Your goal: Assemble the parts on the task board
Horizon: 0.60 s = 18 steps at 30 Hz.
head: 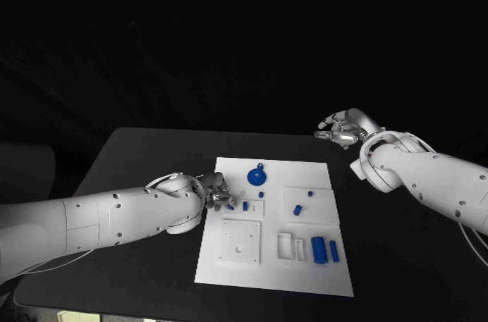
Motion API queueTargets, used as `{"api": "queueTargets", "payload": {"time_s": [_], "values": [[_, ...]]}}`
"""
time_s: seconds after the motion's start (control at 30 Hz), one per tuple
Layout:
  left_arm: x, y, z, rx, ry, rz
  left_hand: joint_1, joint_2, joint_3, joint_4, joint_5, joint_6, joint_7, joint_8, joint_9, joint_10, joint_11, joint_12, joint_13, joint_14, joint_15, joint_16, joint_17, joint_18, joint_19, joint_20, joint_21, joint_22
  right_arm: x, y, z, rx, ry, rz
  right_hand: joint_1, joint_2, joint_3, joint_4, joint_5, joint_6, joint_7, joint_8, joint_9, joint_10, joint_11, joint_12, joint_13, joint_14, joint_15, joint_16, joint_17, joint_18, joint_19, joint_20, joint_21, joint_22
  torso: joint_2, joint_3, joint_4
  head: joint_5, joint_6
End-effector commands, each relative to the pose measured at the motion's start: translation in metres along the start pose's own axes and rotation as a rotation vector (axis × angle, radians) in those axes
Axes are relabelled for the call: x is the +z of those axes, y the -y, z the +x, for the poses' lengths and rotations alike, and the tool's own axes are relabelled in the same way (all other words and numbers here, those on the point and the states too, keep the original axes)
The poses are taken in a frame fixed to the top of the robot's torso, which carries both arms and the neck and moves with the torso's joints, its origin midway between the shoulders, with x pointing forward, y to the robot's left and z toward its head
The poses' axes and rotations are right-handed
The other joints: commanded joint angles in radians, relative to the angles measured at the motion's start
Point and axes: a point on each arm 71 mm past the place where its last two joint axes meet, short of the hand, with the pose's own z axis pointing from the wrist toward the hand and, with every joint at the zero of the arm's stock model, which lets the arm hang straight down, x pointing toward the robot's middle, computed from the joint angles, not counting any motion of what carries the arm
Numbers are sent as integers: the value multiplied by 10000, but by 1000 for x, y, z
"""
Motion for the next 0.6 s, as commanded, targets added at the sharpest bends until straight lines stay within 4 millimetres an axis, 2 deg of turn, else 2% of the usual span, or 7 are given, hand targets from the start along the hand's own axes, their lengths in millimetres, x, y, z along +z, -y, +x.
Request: {"api": "queueTargets", "payload": {"time_s": [0.03,0.43,0.47,0.5,0.53,0.57,0.6], "values": [[-1,-4,13,206,-619,-233,101,54,43,-54,55,521,-470,8,4,339,-427,38,16,461,-508,69,12,70,59,-1204,60,227,0,0,2,72,-167,-9,-35,68,-68,10,45,1,80,8,9,-60,-11,39,-14,75,20,-42,12,996,-10,-75,-64,10,7,-10,-5,-9,1],[0,-4,13,21,-584,-234,65,62,37,-7,25,497,-460,2,-12,317,-419,52,28,441,-525,70,10,65,62,-1209,77,221,0,0,3,88,-171,2,-40,75,-69,13,50,-2,80,6,9,-59,-11,42,-17,77,20,-43,14,996,-7,-75,-66,12,6,-11,3,-37,-3],[0,-4,13,-12,-601,-238,2,12,12,63,-144,471,-445,-10,-28,311,-397,63,35,424,-538,65,6,62,58,-1214,82,215,0,0,3,89,-168,3,-40,75,-69,13,51,-3,80,6,9,-59,-11,42,-17,77,20,-43,14,996,-6,-75,-66,12,6,-13,6,-36,-8],[1,-4,13,-2,-617,-229,-70,-83,-28,163,-639,468,-440,-4,-37,306,-384,79,45,412,-551,70,5,65,54,-1223,87,207,0,0,3,89,-162,0,-40,76,-69,13,51,-3,80,6,9,-59,-10,42,-17,77,20,-43,14,996,-6,-75,-66,12,6,-13,6,-36,-8],[1,-5,13,18,-652,-230,-106,-155,-33,245,-889,465,-437,-3,-46,299,-381,85,48,401,-559,68,2,64,46,-1228,84,202,0,0,3,90,-140,-3,-39,76,-68,13,52,-4,80,5,8,-59,-10,42,-18,77,20,-43,15,996,-6,-76,-66,12,5,-11,7,-36,-6],[1,-5,13,25,-664,-234,-177,-238,-51,350,-1061,461,-434,-1,-56,293,-377,89,50,391,-564,66,-3,60,38,-1230,80,197,0,0,2,90,-123,-4,-39,76,-68,13,52,-4,81,5,8,-60,-10,42,-18,77,20,-43,15,996,-6,-76,-67,12,3,-12,8,-37,-7],[1,-5,13,27,-663,-242,-199,-291,-45,408,-1095,459,-433,2,-63,287,-376,91,52,388,-568,68,-4,59,31,-1233,77,195,0,0,2,91,-116,-6,-39,77,-68,12,54,-6,81,4,8,-60,-10,42,-18,77,20,-44,15,996,-6,-76,-67,13,0,-11,7,-35,-8]]}}
